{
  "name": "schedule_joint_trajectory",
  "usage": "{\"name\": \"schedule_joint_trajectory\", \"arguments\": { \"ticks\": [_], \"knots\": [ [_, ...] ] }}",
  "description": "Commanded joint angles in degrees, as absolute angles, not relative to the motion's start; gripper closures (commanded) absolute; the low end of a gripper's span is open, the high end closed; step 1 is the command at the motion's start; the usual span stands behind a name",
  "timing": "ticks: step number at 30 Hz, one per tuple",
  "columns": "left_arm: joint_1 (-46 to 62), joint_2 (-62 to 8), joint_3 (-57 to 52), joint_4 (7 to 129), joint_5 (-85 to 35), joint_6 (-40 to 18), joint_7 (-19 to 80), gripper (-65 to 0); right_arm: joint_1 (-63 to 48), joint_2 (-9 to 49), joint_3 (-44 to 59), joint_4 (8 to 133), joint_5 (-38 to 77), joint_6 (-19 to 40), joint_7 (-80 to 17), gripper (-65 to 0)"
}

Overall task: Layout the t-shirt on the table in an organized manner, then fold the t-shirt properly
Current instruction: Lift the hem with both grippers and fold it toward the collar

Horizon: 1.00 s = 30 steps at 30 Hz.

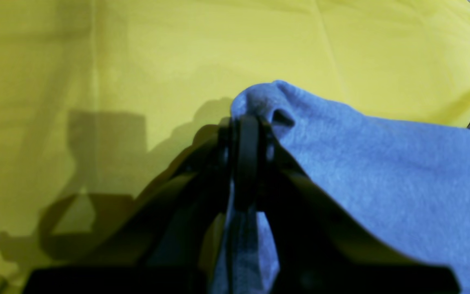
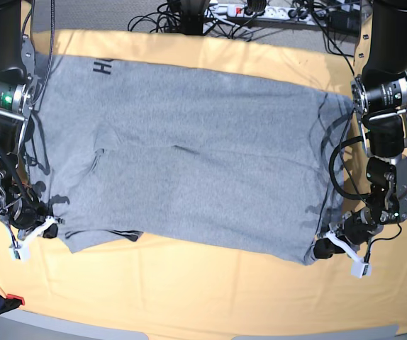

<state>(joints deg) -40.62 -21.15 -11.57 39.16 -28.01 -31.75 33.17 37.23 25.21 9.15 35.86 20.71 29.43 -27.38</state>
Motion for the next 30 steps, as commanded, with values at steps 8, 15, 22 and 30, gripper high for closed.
{"name": "schedule_joint_trajectory", "arguments": {
  "ticks": [8,15,22,30],
  "knots": [
    [-42.7,-22.1,-11.7,40.1,-28.9,-31.7,30.5,0.0,40.0,26.4,9.3,36.7,20.5,26.6,-24.0,0.0],
    [-43.4,-22.1,-11.7,40.1,-28.6,-31.6,28.4,0.0,41.5,26.4,9.3,36.7,20.4,26.6,-23.1,0.0],
    [-46.1,-22.1,-11.7,40.1,-26.1,-27.0,28.7,0.0,45.3,26.4,9.3,36.7,20.5,28.5,-25.3,0.0],
    [-43.8,-22.1,-11.7,40.1,-29.0,-37.2,30.5,0.0,44.7,26.4,9.3,36.7,21.3,36.8,-29.7,0.0]
  ]
}}
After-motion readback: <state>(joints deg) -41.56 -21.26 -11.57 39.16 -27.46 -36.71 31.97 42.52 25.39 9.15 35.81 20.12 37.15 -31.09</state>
